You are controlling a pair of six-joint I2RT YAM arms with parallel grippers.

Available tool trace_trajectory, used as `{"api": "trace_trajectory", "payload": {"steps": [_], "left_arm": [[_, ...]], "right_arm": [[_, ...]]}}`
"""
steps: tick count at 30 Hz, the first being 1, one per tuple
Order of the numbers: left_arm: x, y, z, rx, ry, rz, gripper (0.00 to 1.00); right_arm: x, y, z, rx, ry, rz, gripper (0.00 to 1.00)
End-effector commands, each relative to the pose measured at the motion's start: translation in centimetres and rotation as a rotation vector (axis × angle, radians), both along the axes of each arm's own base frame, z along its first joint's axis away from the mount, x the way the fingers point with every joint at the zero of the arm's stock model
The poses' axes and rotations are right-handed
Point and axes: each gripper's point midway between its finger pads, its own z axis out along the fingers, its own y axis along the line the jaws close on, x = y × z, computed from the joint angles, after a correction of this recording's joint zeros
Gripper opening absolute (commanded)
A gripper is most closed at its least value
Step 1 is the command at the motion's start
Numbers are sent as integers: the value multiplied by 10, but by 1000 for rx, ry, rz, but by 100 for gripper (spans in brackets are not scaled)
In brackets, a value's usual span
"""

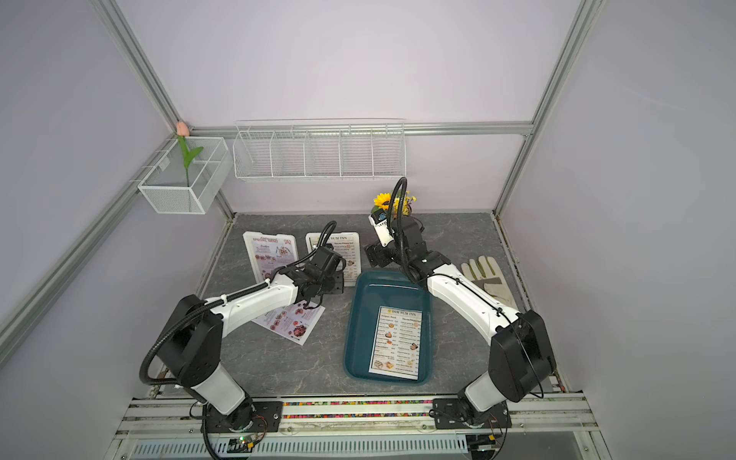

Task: Replace the menus in the menu holders
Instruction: Move the menu holder to the center of the board.

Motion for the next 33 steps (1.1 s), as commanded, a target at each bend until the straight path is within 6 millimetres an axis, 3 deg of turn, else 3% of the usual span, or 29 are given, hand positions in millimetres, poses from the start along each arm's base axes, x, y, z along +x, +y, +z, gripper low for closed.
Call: {"api": "trace_trajectory", "payload": {"steps": [1,12,16,33], "left_arm": [[28,-6,16,-23,-98,67,49],[57,-4,-12,65,-151,120,49],[64,6,-23,73,-136,147,49],[104,17,-36,104,-147,144,49]], "right_arm": [[-9,-12,-4,-3,29,-32,89],[-14,-17,-10,-4,48,-31,88],[-14,-19,-11,-10,51,-31,88],[-12,-14,-20,-6,77,-14,88]]}}
